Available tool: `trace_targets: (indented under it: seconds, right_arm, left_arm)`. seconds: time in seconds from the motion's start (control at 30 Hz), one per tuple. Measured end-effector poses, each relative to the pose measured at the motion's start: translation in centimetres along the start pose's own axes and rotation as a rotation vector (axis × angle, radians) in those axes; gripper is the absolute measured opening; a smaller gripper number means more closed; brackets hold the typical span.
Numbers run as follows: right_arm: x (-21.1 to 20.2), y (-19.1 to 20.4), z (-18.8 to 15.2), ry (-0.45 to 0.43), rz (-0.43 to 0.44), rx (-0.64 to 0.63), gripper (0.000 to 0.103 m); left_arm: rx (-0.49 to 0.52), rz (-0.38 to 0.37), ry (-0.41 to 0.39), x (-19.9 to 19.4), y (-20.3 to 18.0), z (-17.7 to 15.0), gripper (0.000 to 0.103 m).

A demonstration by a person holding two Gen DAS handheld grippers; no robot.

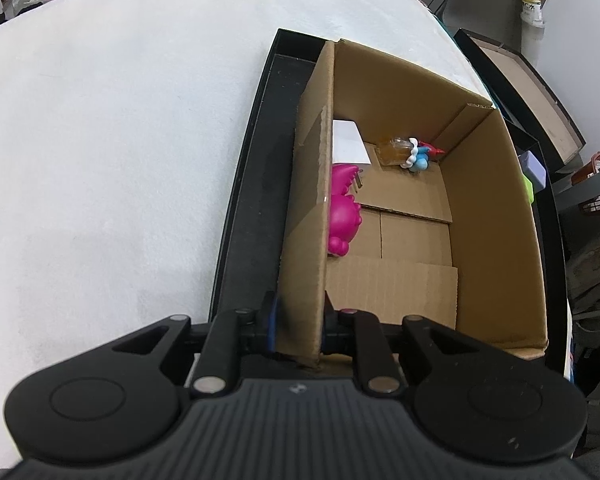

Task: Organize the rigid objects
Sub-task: 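Lift the doll figure with the right gripper and carry it over the box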

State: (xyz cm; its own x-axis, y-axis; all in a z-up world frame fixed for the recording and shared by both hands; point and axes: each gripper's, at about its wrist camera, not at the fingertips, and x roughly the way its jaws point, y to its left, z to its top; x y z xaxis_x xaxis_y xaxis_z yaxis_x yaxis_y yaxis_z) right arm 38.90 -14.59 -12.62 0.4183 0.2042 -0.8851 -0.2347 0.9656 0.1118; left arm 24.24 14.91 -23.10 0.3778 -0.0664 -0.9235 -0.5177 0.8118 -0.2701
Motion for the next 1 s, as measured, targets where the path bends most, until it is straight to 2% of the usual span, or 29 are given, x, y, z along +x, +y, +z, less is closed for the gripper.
trace_targets:
  seconds: [0.53,1.0]
  right_arm:
    - [-1.1,8.0,1.0,-0.007,0.068,-0.120,0.035]
    - [0.8,14.9,0.1,0.042,0.153,-0.214,0.035]
  left_arm:
    - [-0.001,-0.023,0.005,0.3,0.1,0.0,0.019]
    - [0.008,-0.033,0.000,0.2,0.2,-0.1,0.020]
